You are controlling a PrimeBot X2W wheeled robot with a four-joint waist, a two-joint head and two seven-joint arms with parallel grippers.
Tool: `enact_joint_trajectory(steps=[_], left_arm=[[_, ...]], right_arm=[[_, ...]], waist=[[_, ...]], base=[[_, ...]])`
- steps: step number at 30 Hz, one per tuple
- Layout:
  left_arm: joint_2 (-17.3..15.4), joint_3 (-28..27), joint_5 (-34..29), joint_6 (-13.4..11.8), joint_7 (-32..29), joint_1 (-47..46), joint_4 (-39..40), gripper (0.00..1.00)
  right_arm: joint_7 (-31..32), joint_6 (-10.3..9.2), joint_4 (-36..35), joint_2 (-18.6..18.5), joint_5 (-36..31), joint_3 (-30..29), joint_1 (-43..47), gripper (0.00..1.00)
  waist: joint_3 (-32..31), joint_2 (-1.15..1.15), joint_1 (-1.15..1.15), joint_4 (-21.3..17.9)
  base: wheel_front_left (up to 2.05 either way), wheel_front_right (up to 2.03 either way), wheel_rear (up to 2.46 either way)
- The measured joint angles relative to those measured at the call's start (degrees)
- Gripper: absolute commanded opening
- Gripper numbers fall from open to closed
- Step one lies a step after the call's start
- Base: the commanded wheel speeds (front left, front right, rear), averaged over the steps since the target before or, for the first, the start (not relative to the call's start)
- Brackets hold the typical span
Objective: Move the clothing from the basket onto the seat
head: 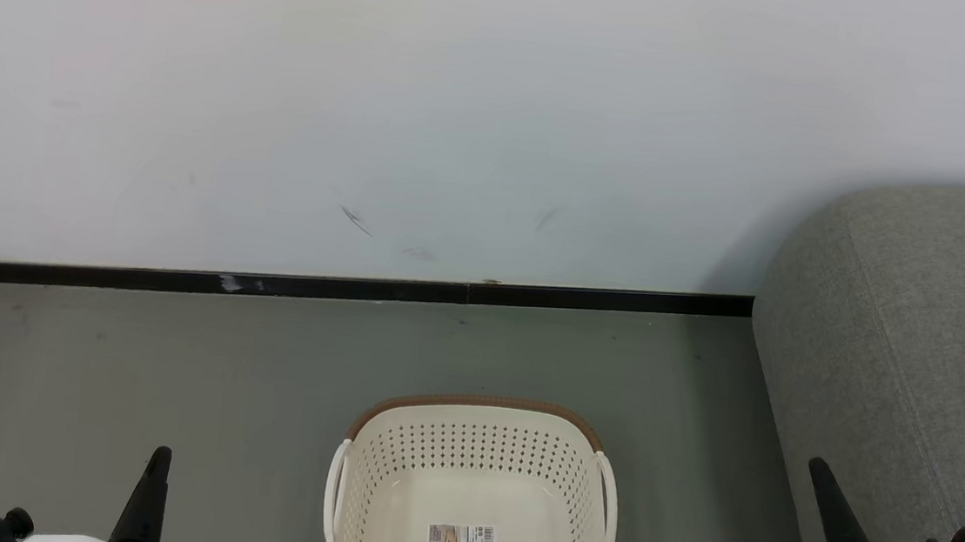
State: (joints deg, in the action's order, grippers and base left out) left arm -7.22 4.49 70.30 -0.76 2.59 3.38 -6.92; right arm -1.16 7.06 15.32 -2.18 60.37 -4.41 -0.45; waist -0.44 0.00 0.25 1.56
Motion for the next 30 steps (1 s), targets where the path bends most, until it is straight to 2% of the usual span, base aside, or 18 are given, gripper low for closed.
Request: enact_joint_trajectory(steps=[9, 30], left_arm=[[0.58, -1.34, 5.95, 1.67, -1.49, -1.18, -1.81, 0.00], [2.32, -4.52, 19.61, 5.55, -5.05, -4.47, -5.72, 0.00]], right_arm=[[1.76, 0.00, 0.03, 0.00, 7.53, -0.68, -0.32, 0.00], [5.97, 0.00, 0.05, 0.00, 25.10, -2.56, -2.47, 0.00]], waist=[[0.36, 0.00, -0.17, -0.38], [0.58, 0.00, -0.21, -1.30]], base=[[0.00, 0.00, 0.00], [0.00, 0.00, 0.00]])
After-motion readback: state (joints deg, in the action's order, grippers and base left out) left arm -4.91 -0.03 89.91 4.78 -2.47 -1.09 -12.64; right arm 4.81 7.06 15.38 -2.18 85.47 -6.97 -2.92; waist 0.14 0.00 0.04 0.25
